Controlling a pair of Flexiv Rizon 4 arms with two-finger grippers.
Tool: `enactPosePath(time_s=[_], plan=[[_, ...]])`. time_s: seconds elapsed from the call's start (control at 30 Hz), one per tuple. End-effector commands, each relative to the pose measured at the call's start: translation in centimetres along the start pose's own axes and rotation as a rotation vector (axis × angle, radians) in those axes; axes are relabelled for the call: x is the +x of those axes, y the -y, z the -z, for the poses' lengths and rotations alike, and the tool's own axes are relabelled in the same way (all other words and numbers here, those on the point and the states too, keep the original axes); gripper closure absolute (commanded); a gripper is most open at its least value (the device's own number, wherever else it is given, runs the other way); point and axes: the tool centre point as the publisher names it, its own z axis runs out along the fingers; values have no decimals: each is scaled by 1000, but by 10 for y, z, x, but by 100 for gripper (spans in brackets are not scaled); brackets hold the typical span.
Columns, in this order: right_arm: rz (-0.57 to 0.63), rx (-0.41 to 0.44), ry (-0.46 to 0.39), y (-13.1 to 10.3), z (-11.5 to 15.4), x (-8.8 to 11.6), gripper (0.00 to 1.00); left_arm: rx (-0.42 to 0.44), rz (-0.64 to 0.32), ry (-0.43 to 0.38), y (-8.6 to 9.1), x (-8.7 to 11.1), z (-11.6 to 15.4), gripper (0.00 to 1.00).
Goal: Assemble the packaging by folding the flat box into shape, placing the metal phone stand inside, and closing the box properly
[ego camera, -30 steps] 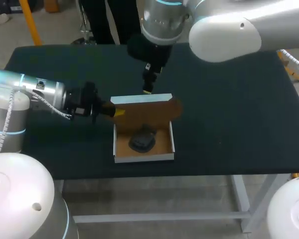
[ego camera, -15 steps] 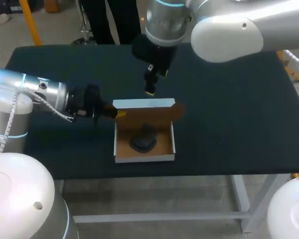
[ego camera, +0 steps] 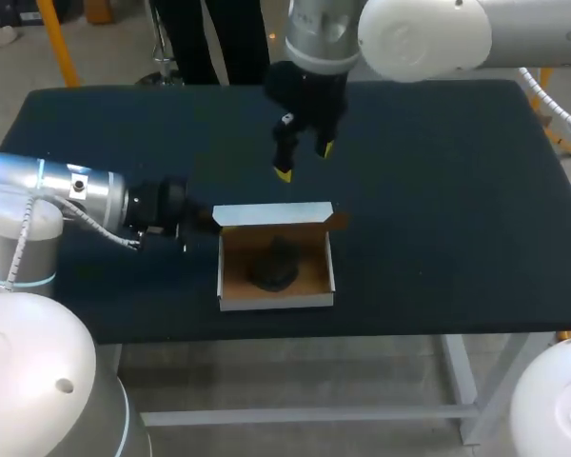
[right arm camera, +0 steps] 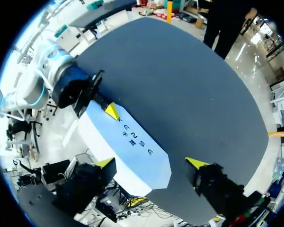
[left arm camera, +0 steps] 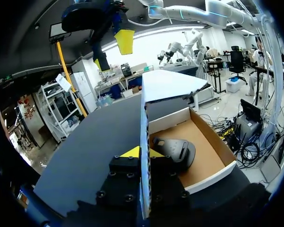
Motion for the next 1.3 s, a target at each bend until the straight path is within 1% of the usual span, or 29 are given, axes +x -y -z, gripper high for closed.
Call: enactPosePath(time_s=[0.03,0.1,0.27,0.4,0.97,1.03,1.17,1.3], plan=[[-36,-26,-54,9,0,-4,0,11,-22,17,-6,8,-1,100],[-49,-37,-82,15,-4,-2,0,8,-39,25,-6,9,-1,100],[-57,-37,-96,23,-10,6,0,5,-70,26,-5,13,0,100],[-57,-37,-96,23,-10,6,0,-3,-102,22,-5,17,1,100],[-57,-37,-96,23,-10,6,0,-3,-102,22,-5,17,1,100],[-57,-37,-96,23,-10,6,0,-16,-119,37,-5,19,2,100],[-147,18,-120,27,-11,6,0,-35,-153,61,-5,22,4,100],[-203,42,-146,33,-11,7,0,-47,-190,79,-5,27,2,100]])
